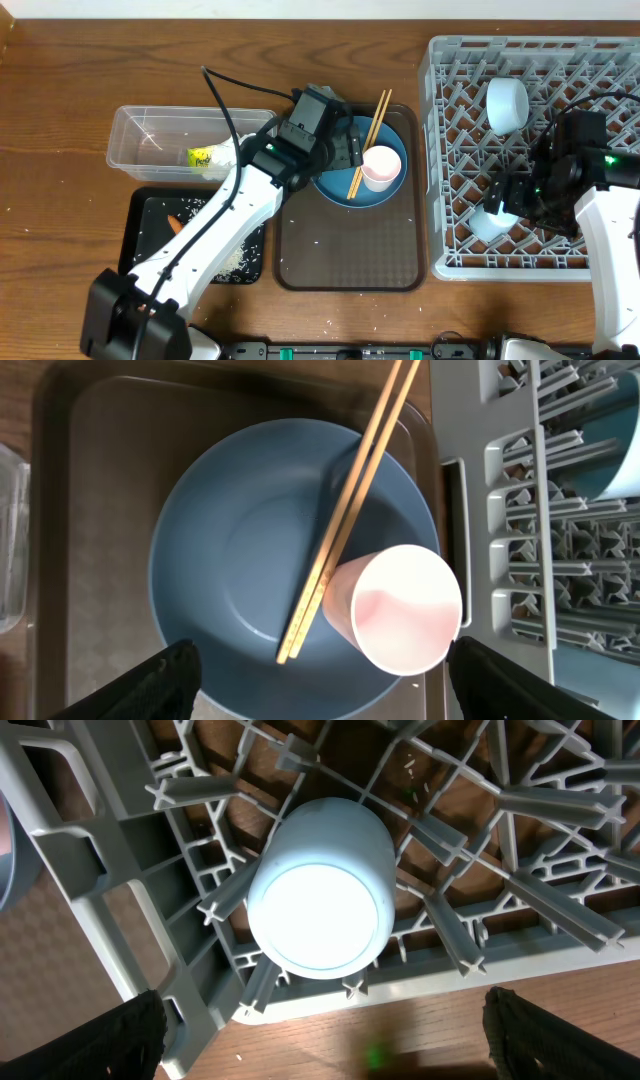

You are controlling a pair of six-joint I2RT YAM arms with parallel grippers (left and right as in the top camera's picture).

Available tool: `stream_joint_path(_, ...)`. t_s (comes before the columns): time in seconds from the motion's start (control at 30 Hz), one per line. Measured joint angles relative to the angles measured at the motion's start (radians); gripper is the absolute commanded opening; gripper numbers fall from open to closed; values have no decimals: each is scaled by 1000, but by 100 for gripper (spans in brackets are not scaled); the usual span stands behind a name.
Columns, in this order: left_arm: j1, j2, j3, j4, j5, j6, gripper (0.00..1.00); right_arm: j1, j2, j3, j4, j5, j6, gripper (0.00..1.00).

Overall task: Sort waste into correct bins and load items into the dishwasher rack
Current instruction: 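Reach the left gripper to the pink cup on the blue plate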

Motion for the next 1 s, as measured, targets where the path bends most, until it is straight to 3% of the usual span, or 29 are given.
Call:
stream_joint_path(0.17,-4,75,0,9,-3,2,72,0,0,0,0,0,0,99)
stream_joint_path(0.6,-71,179,0,50,-2,4,71,0,0,0,0,0,0,99)
stream_joint_path(0.77,-80,179,0,51,-2,1,54,0,0,0,0,-10,0,99)
stream_joint_path(1.0,-80,180,0,51,-2,4,53,0,0,0,0,-21,0,99)
